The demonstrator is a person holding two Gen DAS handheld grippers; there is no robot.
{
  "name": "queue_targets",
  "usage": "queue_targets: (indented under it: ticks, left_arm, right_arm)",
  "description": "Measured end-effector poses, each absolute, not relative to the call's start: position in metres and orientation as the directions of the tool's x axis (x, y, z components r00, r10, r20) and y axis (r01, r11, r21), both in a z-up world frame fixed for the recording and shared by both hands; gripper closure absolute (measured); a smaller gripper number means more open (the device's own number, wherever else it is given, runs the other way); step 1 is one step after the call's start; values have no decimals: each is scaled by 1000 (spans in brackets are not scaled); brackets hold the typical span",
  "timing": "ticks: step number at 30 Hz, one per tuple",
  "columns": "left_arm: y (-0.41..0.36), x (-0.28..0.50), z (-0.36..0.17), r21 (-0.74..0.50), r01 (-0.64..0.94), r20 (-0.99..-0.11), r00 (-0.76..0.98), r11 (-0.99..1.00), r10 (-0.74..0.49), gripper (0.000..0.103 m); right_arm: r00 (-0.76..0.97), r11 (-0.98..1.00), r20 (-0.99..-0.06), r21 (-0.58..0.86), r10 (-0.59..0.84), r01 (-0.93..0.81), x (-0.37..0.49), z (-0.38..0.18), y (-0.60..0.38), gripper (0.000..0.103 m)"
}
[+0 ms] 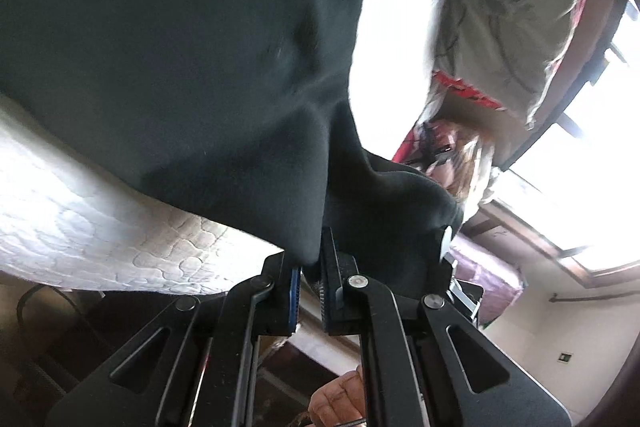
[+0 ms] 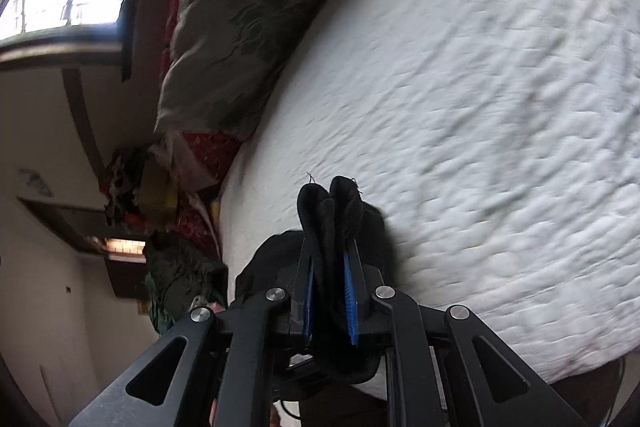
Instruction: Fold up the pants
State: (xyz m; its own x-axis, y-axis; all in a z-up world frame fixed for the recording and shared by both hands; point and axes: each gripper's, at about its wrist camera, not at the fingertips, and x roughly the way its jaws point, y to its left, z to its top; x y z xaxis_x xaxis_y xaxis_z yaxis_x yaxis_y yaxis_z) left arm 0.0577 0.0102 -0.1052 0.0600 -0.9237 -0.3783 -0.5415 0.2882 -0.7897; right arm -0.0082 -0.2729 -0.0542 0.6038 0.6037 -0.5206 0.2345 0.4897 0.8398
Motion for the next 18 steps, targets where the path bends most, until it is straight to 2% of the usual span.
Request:
queue_targets:
  ticks: [9,18]
  left_arm:
    - [73,58,-102,-807,-564,-333,194,173,-923,97]
    - [123,57,-122,-782,-611,-363,288,122,-886,97]
  right_arm:
    - [557,524,-512,837,654,154,23,-30,-194,90]
    - [455,572,-574,804,680,159,62,-60,-107,87]
